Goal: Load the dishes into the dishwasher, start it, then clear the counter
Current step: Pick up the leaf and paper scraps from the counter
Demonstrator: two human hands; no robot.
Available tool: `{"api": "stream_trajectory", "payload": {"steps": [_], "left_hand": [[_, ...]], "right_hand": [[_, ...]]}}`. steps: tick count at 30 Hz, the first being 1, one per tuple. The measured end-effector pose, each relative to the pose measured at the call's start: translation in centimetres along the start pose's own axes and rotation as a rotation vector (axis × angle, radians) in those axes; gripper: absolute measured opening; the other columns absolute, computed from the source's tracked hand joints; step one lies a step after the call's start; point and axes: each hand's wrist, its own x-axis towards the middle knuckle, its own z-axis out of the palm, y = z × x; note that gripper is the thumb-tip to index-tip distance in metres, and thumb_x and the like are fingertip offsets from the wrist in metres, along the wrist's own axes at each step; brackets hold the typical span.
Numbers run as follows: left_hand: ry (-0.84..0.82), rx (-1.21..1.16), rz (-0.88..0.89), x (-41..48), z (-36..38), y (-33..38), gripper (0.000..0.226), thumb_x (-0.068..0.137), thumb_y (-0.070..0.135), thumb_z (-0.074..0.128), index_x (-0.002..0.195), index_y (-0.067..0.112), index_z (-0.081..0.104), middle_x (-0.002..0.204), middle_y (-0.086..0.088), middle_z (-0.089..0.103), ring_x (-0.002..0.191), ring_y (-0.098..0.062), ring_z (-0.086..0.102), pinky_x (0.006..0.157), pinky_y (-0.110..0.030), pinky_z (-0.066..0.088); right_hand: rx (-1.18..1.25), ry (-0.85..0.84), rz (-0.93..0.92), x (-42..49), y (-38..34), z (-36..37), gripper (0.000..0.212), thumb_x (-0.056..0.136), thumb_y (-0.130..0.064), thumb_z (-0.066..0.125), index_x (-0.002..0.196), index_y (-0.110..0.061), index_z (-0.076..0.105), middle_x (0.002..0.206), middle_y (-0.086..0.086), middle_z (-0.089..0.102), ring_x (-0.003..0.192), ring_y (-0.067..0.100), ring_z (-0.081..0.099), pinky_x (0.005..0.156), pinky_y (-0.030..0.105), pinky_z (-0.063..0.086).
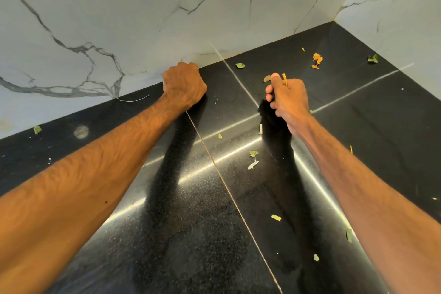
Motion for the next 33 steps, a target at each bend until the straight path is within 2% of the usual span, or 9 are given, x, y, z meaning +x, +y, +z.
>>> {"api": "stream_trajectory", "payload": {"steps": [3,7,9,11,15,20,24,29,33], "left_hand": [[0.032,-0.047,0.045,-0.1,-0.1,-0.4,0.023,0.097,0.019,0.046,0.093,0.002,0.061,0.092,-0.015,0.057,0.087,-0.035,0.060,0.078,-0.043,0.047],[0.038,-0.293,0.047,0.1,0.5,-1.3,0.033,0.092,0.016,0.047,0.062,0.003,0.047,0.062,-0.010,0.048,0.062,-0.028,0.051,0.059,-0.042,0.046],[-0.033,-0.540,0.023,0.4,0.7,-1.3,0.034,0.093,0.012,0.050,0.066,-0.006,0.062,0.069,-0.015,0.065,0.071,-0.024,0.065,0.073,-0.041,0.054],[-0.168,-0.750,0.002,0.3,0.4,-0.5,0.026,0.094,0.004,0.055,0.076,0.000,0.073,0.087,-0.009,0.074,0.088,-0.011,0.065,0.081,-0.028,0.049],[-0.309,-0.975,-0.049,-0.2,-0.8,1.3,0.028,0.097,-0.004,0.044,0.095,-0.003,0.072,0.083,-0.005,0.067,0.055,-0.008,0.049,0.047,-0.019,0.038],[-0.509,-1.120,-0.228,0.3,-1.7,2.9,0.029,0.102,0.014,0.036,0.092,0.002,0.061,0.064,0.000,0.043,0.044,-0.008,0.029,0.039,-0.018,0.022],[-0.309,-1.078,-0.301,1.5,-0.9,4.0,0.025,0.099,0.022,0.043,0.078,0.013,0.052,0.064,0.000,0.048,0.047,-0.010,0.037,0.038,-0.020,0.027],[-0.081,-0.956,-0.218,3.0,0.0,5.3,0.022,0.095,0.026,0.050,0.080,0.011,0.059,0.070,-0.006,0.053,0.056,-0.016,0.045,0.048,-0.028,0.034],[0.047,-0.870,-0.120,3.6,0.4,5.7,0.039,0.094,0.033,0.060,0.068,0.004,0.063,0.066,-0.012,0.063,0.058,-0.016,0.053,0.058,-0.034,0.048]], "right_hand": [[-0.004,0.013,0.003,0.4,0.2,-0.1,0.033,0.102,-0.021,0.047,0.089,-0.014,0.076,0.061,-0.004,0.059,0.049,0.004,0.048,0.039,0.014,0.033],[-0.064,0.028,-0.014,0.8,0.5,-0.4,0.031,0.101,-0.010,0.042,0.109,-0.015,0.071,0.069,0.002,0.067,0.053,0.009,0.053,0.044,0.019,0.041],[-0.148,0.045,-0.071,1.1,0.6,-0.6,0.026,0.102,-0.013,0.046,0.109,-0.018,0.071,0.083,0.004,0.074,0.066,0.012,0.061,0.059,0.029,0.053],[-0.283,0.088,-0.151,1.7,0.5,-0.8,0.023,0.101,-0.017,0.050,0.105,-0.018,0.072,0.097,0.005,0.073,0.085,0.018,0.065,0.081,0.040,0.056],[-0.529,0.141,-0.296,2.5,-0.2,-0.7,0.028,0.098,-0.045,0.055,0.100,-0.017,0.062,0.090,-0.001,0.061,0.084,0.021,0.057,0.076,0.039,0.046],[-0.753,0.044,-0.302,3.2,-0.7,0.0,0.043,0.094,-0.051,0.062,0.112,-0.013,0.056,0.096,0.001,0.058,0.087,0.023,0.053,0.075,0.037,0.041],[-0.828,0.048,-0.349,3.5,-0.2,0.3,0.040,0.100,-0.047,0.052,0.100,-0.009,0.061,0.096,0.010,0.065,0.090,0.034,0.061,0.075,0.042,0.045],[-0.669,0.024,-0.377,3.8,0.0,-0.9,0.033,0.096,-0.041,0.061,0.071,-0.019,0.057,0.077,0.000,0.062,0.072,0.020,0.058,0.073,0.034,0.046],[-0.401,0.206,-0.366,4.3,0.8,-3.4,0.015,0.091,-0.033,0.068,0.095,-0.018,0.071,0.095,-0.008,0.069,0.090,0.007,0.064,0.087,0.031,0.053]]}}
